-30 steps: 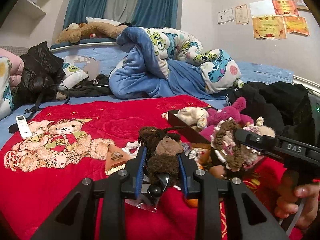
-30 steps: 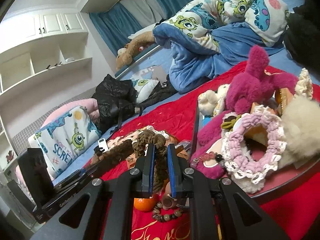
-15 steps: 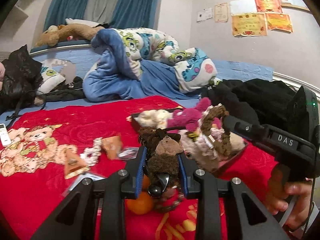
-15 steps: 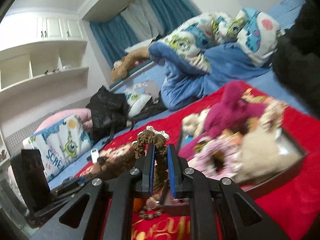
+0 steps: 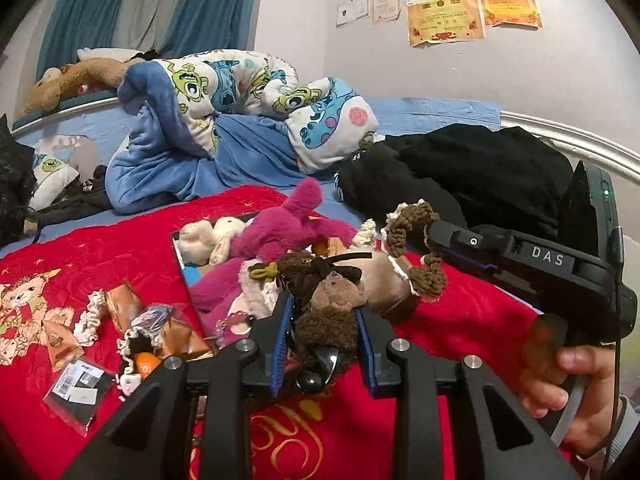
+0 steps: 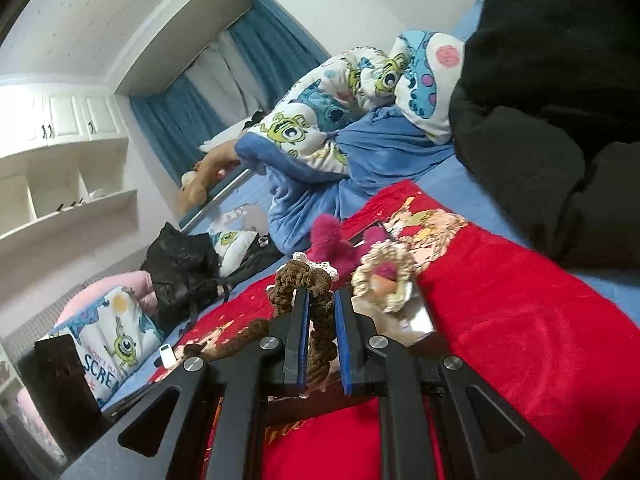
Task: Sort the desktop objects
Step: 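Carry the brown scrunchie and plush monkey over the plush toy tray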
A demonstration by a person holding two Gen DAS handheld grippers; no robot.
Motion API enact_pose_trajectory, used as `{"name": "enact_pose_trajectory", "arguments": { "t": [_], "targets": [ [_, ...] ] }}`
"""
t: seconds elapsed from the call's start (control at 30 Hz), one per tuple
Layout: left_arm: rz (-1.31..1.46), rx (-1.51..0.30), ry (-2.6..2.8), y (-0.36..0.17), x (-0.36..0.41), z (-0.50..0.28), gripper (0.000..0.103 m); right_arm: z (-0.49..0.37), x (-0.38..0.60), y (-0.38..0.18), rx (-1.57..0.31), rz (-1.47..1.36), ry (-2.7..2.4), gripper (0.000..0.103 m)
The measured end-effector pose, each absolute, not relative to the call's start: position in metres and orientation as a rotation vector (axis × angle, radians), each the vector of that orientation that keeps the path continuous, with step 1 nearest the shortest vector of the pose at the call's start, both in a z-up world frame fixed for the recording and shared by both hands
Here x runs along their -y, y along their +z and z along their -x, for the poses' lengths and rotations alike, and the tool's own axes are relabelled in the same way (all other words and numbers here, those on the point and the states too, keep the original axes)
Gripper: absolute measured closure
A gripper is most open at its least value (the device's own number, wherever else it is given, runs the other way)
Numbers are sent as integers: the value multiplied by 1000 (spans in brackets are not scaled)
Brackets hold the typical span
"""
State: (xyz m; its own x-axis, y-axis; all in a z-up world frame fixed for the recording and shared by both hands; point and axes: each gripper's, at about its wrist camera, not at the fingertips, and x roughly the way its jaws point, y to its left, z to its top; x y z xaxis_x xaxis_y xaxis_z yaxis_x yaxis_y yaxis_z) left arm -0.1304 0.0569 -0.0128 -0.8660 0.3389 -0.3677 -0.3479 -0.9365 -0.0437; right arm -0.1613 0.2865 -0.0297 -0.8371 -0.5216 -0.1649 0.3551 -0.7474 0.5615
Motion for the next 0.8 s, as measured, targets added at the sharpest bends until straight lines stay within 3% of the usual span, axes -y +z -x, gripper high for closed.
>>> {"name": "enact_pose_trajectory", "arguments": {
  "t": [0.37,0.6,0.8],
  "targets": [
    [492,-41,2817,6,-54,158,73,169,-273,-15,598,-445,-2570,88],
    [571,1,2836,-10,-48,193,73,184,-262,-27,566,-526,-2584,88],
    [572,30,2814,-21,-42,207,73,195,-263,-38,621,-566,-2585,88]
  ]
}}
